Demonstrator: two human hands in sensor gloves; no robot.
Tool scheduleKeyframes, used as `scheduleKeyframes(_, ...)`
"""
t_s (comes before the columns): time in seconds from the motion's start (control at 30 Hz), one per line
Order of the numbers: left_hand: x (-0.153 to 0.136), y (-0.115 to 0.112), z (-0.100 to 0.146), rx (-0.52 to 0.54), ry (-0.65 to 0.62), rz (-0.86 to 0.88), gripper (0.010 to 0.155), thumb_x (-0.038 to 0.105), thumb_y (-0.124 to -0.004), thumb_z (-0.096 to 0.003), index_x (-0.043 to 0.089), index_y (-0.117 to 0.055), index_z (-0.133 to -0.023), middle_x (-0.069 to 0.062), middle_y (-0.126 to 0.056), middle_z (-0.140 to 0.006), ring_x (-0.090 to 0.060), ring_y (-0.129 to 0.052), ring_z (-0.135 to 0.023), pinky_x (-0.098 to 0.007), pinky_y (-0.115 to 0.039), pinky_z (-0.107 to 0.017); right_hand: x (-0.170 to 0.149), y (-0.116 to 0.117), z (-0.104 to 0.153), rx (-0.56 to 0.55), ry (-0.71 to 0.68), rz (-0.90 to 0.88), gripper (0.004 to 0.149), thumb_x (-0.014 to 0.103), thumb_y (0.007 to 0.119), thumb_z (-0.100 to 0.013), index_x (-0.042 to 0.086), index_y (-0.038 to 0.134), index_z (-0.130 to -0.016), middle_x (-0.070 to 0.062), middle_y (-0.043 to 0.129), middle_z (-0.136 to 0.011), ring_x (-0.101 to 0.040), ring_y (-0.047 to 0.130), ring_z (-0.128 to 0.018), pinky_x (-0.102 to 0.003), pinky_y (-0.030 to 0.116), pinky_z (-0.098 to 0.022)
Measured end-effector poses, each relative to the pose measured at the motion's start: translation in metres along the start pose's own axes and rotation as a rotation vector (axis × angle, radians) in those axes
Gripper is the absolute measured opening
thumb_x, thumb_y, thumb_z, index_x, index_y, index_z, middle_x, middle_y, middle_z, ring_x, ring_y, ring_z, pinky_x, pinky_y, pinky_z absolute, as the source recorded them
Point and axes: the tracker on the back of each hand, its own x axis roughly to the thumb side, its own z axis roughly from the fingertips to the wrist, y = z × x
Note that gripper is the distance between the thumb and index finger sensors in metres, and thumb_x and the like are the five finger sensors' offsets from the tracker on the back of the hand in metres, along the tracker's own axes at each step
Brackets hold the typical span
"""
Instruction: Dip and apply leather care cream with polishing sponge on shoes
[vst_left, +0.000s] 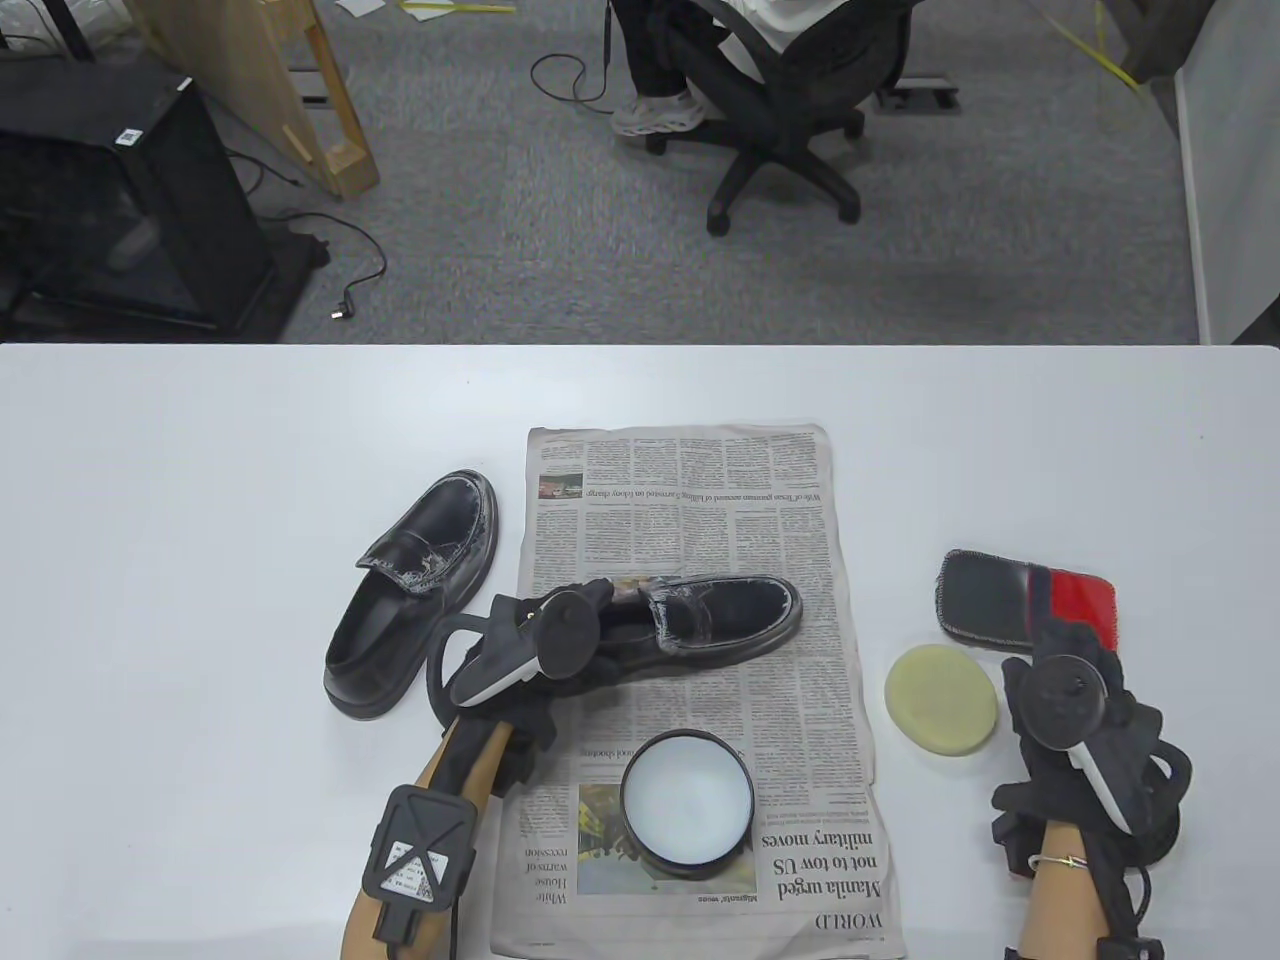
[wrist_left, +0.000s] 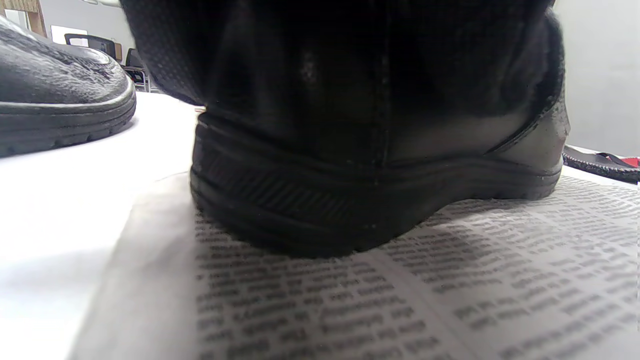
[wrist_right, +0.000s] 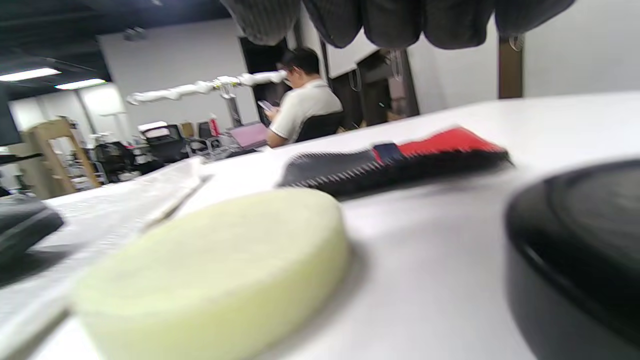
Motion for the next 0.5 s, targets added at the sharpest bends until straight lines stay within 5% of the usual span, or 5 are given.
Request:
scheduleKeyframes(0.33,0.0,0.0,0.001,0.001,-0.013,-0.012,0.085,0.056,-0.086,-0.0382,0.03,-0.055,-0.113,-0.004,-0.075,-0.114,-0.028,-0.079,-0.099,-0.048,-0.072,-0.07,0.034,0.036,-0.062,0.223,-0.011,0.338,0.065,0.035,0.068,-0.059,0.031,0.032,-0.114,-0.003,0.037,-0.122,-0.04,0.041,-0.112,-0.062,0.05,-0.076)
scheduleKeyframes(0.47,0.0,0.0,0.001,0.002,-0.018,-0.012,0.085,0.056,-0.086,-0.0383,0.03,-0.055,-0.113,-0.004,-0.075,-0.114,-0.028,-0.079,-0.099,-0.048,-0.072,-0.071,0.037,0.049,-0.077,0.317,0.031,0.513,0.063,0.037,0.069,-0.058,0.036,0.035,-0.11,0.003,0.044,-0.12,-0.03,0.057,-0.11,-0.058,0.055,-0.076)
scheduleKeyframes(0.5,0.0,0.0,0.001,0.002,-0.019,-0.012,0.085,0.056,-0.086,-0.0384,0.03,-0.055,-0.113,-0.003,-0.075,-0.114,-0.028,-0.079,-0.098,-0.048,-0.072,-0.071,0.037,0.048,-0.079,0.225,0.036,0.503,0.06,0.037,0.071,-0.056,0.037,0.042,-0.108,0.006,0.052,-0.117,-0.027,0.064,-0.107,-0.057,0.057,-0.076)
